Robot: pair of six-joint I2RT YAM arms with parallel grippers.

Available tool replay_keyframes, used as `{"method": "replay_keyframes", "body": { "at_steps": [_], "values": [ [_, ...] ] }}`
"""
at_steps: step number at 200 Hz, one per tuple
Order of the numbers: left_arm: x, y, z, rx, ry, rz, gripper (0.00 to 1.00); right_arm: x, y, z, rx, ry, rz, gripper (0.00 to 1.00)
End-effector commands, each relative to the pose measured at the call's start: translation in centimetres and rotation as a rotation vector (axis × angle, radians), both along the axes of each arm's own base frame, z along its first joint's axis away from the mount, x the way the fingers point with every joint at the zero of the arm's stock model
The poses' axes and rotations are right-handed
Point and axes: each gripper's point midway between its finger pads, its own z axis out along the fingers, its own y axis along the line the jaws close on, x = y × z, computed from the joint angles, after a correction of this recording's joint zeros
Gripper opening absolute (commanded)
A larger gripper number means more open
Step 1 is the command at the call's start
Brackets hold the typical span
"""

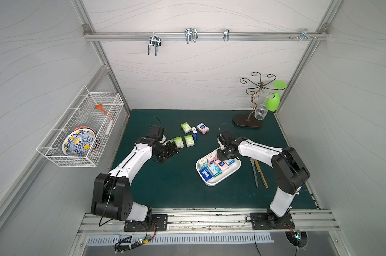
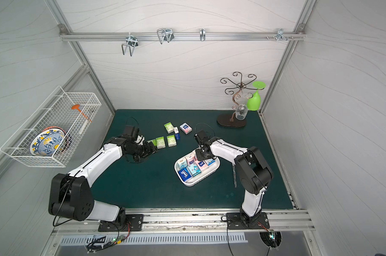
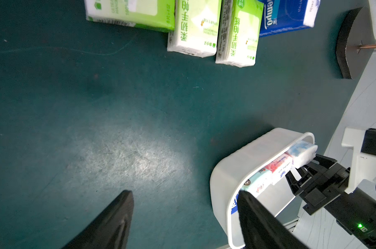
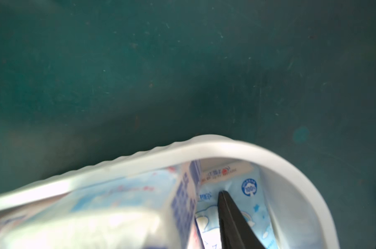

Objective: Put the pocket tissues into the storage box
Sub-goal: Adjust the pocket tissues in the storage box, then pick up the pocket tissues from the center of the board.

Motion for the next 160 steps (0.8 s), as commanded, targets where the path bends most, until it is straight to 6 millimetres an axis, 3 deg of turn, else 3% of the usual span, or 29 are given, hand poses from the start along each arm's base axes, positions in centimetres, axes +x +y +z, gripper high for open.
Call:
{"method": "replay_keyframes", "body": {
  "at_steps": [1, 32, 58, 81, 91, 133, 160],
  "values": [
    [0.6, 0.2, 1.4, 0.000, -0.040, 0.001, 0.80, -1.1, -0.9, 1.8, 0.011, 0.001, -0.010, 0.40],
    [1.3, 0.0, 1.6, -0.001, -0.050, -0.008, 0.80, -3.7, -1.3, 5.1, 0.036, -0.005, 0.033, 0.45],
    [2.1, -0.5, 1.9, -0.002, -0.056, -0.022, 0.81, -4.5, -1.6, 7.6, 0.071, -0.039, 0.022, 0.61],
    [3.3, -1.7, 2.4, 0.019, -0.075, -0.048, 0.83, -4.0, -1.4, 9.2, 0.103, -0.068, 0.013, 0.77],
    [4.0, -2.6, 2.7, 0.032, -0.088, -0.070, 0.95, -3.5, -1.2, 9.7, 0.111, -0.077, 0.009, 0.80],
    [7.7, -6.4, 3.1, 0.067, -0.131, -0.140, 0.97, -0.9, -1.5, 11.0, 0.151, -0.117, -0.041, 0.86],
    [10.5, -7.6, 2.6, 0.081, -0.140, -0.147, 0.97, 0.1, -2.5, 11.6, 0.218, -0.116, -0.083, 0.87]
  ]
}}
